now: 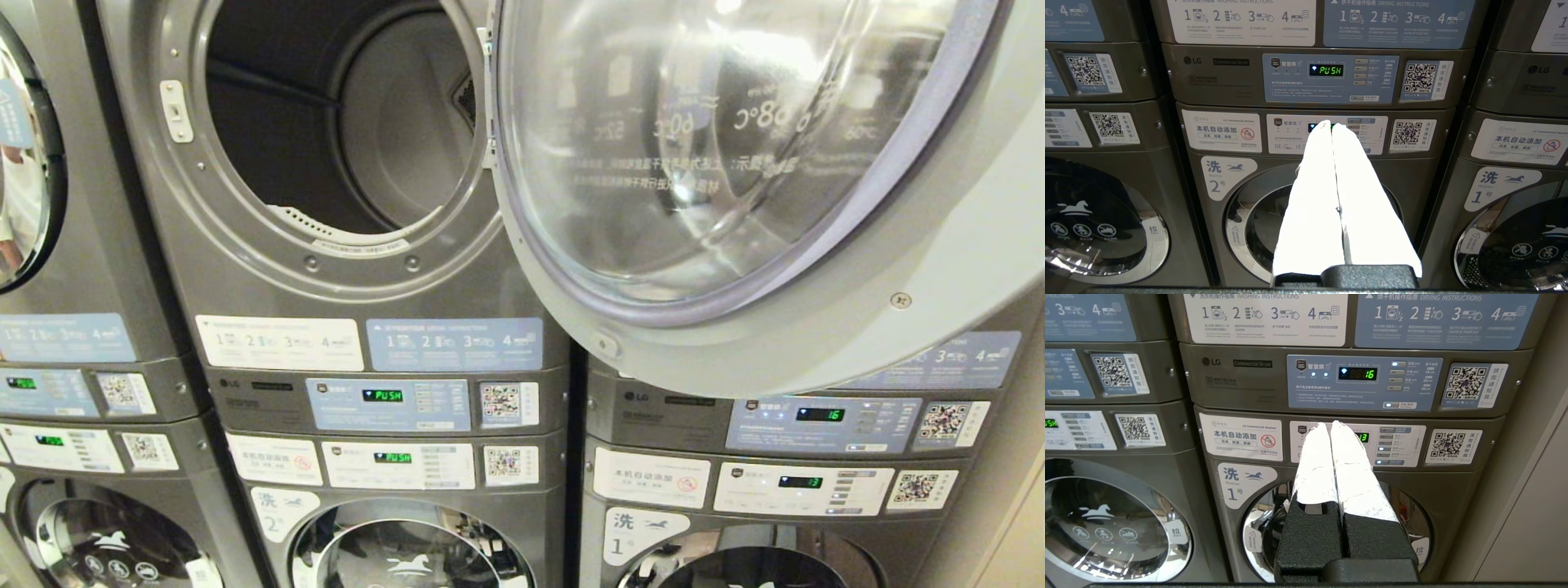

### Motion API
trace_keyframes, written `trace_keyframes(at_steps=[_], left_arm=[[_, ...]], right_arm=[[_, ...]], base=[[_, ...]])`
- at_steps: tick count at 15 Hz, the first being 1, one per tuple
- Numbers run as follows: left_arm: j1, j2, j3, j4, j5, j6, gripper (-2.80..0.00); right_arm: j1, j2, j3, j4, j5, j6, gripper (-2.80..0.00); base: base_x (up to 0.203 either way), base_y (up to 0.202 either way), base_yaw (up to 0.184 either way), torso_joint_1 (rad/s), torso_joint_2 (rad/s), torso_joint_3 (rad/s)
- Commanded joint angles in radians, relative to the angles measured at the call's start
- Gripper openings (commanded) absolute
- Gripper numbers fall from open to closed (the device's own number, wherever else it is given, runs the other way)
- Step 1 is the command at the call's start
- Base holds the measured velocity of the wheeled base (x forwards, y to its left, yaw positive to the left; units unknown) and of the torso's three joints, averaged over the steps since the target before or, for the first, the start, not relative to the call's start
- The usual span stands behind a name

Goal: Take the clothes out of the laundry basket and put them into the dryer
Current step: Take the clothes out of the basket

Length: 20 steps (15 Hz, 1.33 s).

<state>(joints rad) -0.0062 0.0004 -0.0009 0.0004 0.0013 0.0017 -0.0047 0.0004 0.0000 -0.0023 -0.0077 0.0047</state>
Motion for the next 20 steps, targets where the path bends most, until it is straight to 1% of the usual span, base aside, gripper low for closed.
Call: trace_keyframes(at_steps=[1,20], left_arm=[[0.0,0.0,-0.001,0.0,0.0,0.0,-2.8],[0.0,0.0,-0.001,0.0,0.0,0.0,-2.8]], right_arm=[[0.0,-0.002,0.0,-0.001,0.0,-0.003,-2.8],[0.0,-0.002,0.0,-0.001,0.0,-0.006,-2.8]], base=[[0.0,0.0,0.0,-0.042,0.1,0.057],[0.0,0.0,0.0,-0.058,0.13,0.069]])
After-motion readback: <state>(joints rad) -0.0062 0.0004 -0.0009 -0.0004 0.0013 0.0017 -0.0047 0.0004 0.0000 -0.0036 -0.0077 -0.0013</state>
